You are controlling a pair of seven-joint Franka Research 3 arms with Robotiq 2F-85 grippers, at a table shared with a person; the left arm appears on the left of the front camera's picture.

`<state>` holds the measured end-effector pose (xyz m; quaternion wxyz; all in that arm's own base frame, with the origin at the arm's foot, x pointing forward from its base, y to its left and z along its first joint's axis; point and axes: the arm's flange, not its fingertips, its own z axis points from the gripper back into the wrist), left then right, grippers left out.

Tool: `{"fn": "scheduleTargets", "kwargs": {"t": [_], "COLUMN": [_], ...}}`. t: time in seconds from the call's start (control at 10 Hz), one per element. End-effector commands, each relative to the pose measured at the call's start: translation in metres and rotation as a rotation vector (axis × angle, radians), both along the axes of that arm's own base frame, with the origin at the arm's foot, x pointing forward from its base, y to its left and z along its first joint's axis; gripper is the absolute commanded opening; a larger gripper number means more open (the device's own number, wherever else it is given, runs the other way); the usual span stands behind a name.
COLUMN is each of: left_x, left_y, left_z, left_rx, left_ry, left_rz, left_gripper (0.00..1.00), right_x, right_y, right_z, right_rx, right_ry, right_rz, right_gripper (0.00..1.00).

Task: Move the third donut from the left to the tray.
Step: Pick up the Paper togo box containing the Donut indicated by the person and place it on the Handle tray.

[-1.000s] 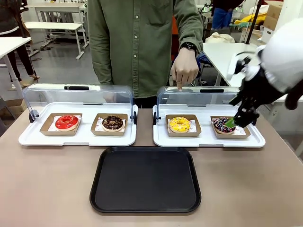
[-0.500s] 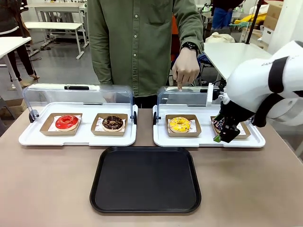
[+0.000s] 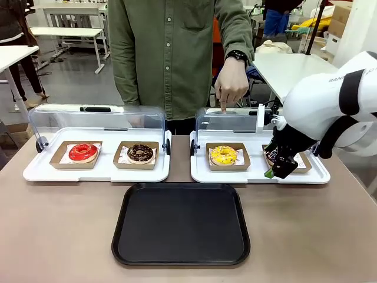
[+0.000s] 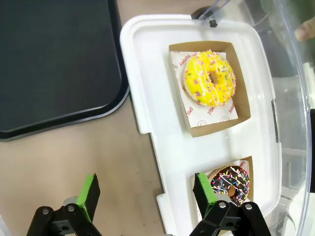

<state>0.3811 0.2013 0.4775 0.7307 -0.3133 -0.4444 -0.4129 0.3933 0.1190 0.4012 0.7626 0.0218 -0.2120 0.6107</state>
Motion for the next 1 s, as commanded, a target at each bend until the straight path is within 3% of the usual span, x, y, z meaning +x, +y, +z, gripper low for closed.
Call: {"fn": "scheduleTargets", "kwargs": {"t": [0.0,0.4,0.9], "left_x": [-0.002,-0.002,-0.002], "left_y": [-0.001,-0.001,-0.001], "left_z": [0.002,0.002,0.002], "left_rx": [-0.004,-0.004,-0.004], "left_ry": [-0.009,-0.009,-0.009], "left_rz": [-0.012,-0.012,-0.012], "left_gripper": [1.00,1.00,1.00], "right_x": [0.001,0.059,0.096], "right_y": [0.000,0.035,0.059], "right_z": [-0.001,-0.026,-0.045], "right_rx": [-0.001,-0.092,-0.168], "right_ry": [-0.002,0.051,0.073], "right_rz": [-0.002,0.103,0.135], "right_gripper": [1.00,1.00,1.00]}}
